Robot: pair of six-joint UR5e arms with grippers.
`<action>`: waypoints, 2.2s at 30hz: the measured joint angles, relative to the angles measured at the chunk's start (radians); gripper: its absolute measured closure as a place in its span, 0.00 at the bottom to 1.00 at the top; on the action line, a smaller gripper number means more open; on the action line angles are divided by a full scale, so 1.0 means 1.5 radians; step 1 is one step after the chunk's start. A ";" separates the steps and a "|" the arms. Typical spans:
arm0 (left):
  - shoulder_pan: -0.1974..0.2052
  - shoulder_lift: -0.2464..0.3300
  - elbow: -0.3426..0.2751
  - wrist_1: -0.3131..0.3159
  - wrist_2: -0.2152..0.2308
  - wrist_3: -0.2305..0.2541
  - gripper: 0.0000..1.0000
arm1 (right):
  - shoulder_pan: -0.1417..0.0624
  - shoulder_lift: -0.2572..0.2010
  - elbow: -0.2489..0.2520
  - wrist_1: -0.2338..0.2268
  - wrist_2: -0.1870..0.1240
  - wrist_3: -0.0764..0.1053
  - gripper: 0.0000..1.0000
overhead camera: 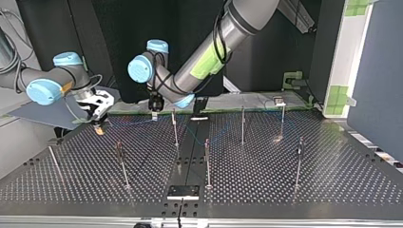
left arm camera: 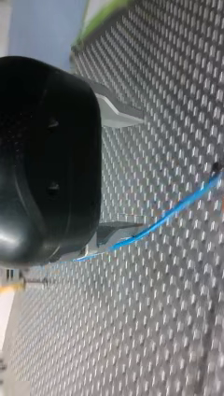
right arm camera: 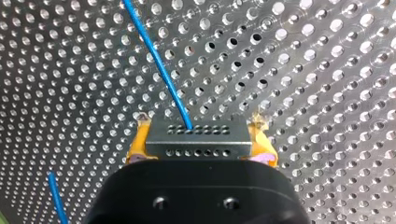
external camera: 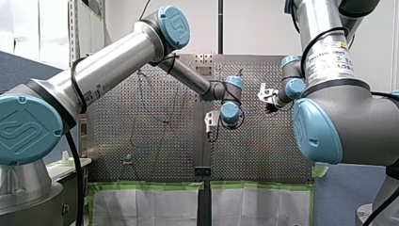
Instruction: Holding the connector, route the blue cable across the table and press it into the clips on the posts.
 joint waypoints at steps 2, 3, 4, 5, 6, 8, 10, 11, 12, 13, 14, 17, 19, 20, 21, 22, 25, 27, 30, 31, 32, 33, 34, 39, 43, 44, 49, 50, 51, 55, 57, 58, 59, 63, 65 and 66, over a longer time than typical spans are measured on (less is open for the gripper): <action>-0.002 0.000 0.011 0.007 -0.010 0.000 0.00 | -0.001 0.000 0.000 0.000 0.000 0.000 1.00; -0.003 0.000 0.017 0.011 -0.017 0.000 0.00 | -0.001 0.000 0.000 -0.001 0.000 0.000 1.00; -0.004 0.000 0.022 0.013 -0.022 0.000 0.00 | -0.001 0.000 0.000 -0.001 0.000 0.000 1.00; -0.004 0.000 0.027 0.013 -0.027 0.000 0.00 | -0.001 0.000 0.000 -0.001 0.000 0.000 1.00; -0.005 0.000 0.034 0.013 -0.031 0.000 0.00 | -0.002 0.000 0.000 -0.002 0.000 0.001 1.00; -0.007 0.000 0.044 0.011 -0.034 0.000 0.00 | -0.002 0.000 0.000 -0.003 0.000 0.001 1.00; -0.010 0.000 0.055 0.011 -0.031 0.000 0.00 | -0.003 0.000 0.000 -0.006 0.000 0.003 1.00; -0.012 0.000 0.058 0.012 -0.028 -0.001 0.00 | -0.003 0.000 0.000 -0.007 0.000 0.004 1.00; -0.014 0.000 0.059 0.015 -0.024 -0.001 0.00 | -0.004 0.000 0.000 -0.007 0.000 0.005 1.00; -0.015 0.000 0.058 0.016 -0.021 -0.002 0.00 | -0.004 0.000 0.000 -0.008 0.000 0.005 1.00; -0.017 0.000 0.056 0.018 -0.017 -0.003 0.00 | -0.004 0.000 0.000 -0.008 0.000 0.005 1.00; -0.022 0.000 0.043 0.014 -0.002 -0.005 0.00 | -0.004 0.000 0.000 -0.010 0.000 0.006 1.00; -0.025 0.000 0.032 0.004 0.011 -0.005 0.00 | -0.004 0.000 0.000 -0.010 -0.001 0.006 1.00; -0.026 0.000 0.026 0.000 0.016 -0.005 0.00 | -0.004 0.000 0.000 -0.010 -0.001 0.006 1.00; -0.027 0.000 0.020 -0.007 0.023 -0.005 0.00 | -0.004 0.000 0.000 -0.010 -0.001 0.006 1.00; -0.028 0.000 0.015 -0.011 0.028 -0.005 0.00 | -0.004 0.000 0.000 -0.010 -0.001 0.006 1.00; -0.031 0.001 -0.002 -0.027 0.043 0.001 0.00 | -0.004 0.000 0.000 -0.010 -0.001 0.006 1.00; -0.033 0.001 -0.011 -0.037 0.046 0.004 0.00 | -0.004 0.000 0.000 -0.010 -0.001 0.006 1.00; -0.036 0.002 -0.023 -0.054 0.037 0.005 0.00 | -0.004 0.000 0.000 -0.010 -0.001 0.006 1.00; -0.037 0.002 -0.024 -0.058 0.032 0.005 0.00 | -0.004 0.000 0.000 -0.010 -0.001 0.006 1.00; -0.038 0.002 -0.025 -0.063 0.028 0.004 0.00 | -0.004 0.000 0.000 -0.010 -0.001 0.006 1.00; -0.041 0.002 -0.023 -0.069 0.022 0.003 0.00 | -0.004 0.000 0.000 -0.010 -0.001 0.006 1.00; -0.043 0.002 -0.022 -0.071 0.018 0.002 0.00 | -0.004 0.000 0.000 -0.010 -0.001 0.006 1.00; -0.052 0.004 -0.014 -0.063 -0.010 -0.010 0.00 | -0.004 0.000 0.000 -0.010 -0.001 0.006 1.00; -0.062 0.006 -0.009 -0.044 -0.032 -0.023 0.00 | -0.004 0.000 0.000 -0.011 -0.001 0.006 1.00; -0.064 0.006 -0.008 -0.039 -0.037 -0.027 0.00 | -0.004 0.000 0.000 -0.011 -0.001 0.006 1.00; -0.076 0.005 -0.007 -0.011 -0.065 -0.047 0.00 | -0.004 0.000 0.000 -0.010 -0.001 0.004 1.00; -0.077 0.005 -0.007 -0.007 -0.070 -0.048 0.00 | -0.004 0.000 0.000 -0.010 -0.001 0.004 1.00; -0.077 0.005 -0.007 0.000 -0.076 -0.049 0.00 | -0.004 0.000 0.000 -0.010 -0.001 0.004 1.00; -0.074 0.003 -0.007 0.023 -0.100 -0.050 0.00 | -0.004 0.000 0.001 -0.010 -0.001 0.004 1.00; -0.070 0.003 -0.007 0.035 -0.110 -0.050 0.00 | -0.004 0.000 0.001 -0.011 -0.001 0.004 1.00; -0.069 0.003 -0.007 0.041 -0.113 -0.050 0.00 | -0.004 0.000 0.001 -0.011 -0.001 0.004 1.00; -0.067 0.003 -0.007 0.046 -0.115 -0.051 0.00 | -0.004 0.000 0.001 -0.011 -0.001 0.004 1.00; -0.057 0.003 -0.007 0.068 -0.112 -0.055 0.00 | -0.004 0.000 0.000 -0.011 -0.001 0.003 1.00; -0.054 0.002 -0.006 0.077 -0.106 -0.060 0.00 | -0.004 0.000 0.000 -0.011 -0.001 0.003 1.00; -0.053 0.001 -0.005 0.084 -0.100 -0.063 0.00 | -0.003 0.000 0.000 -0.011 -0.001 0.003 1.00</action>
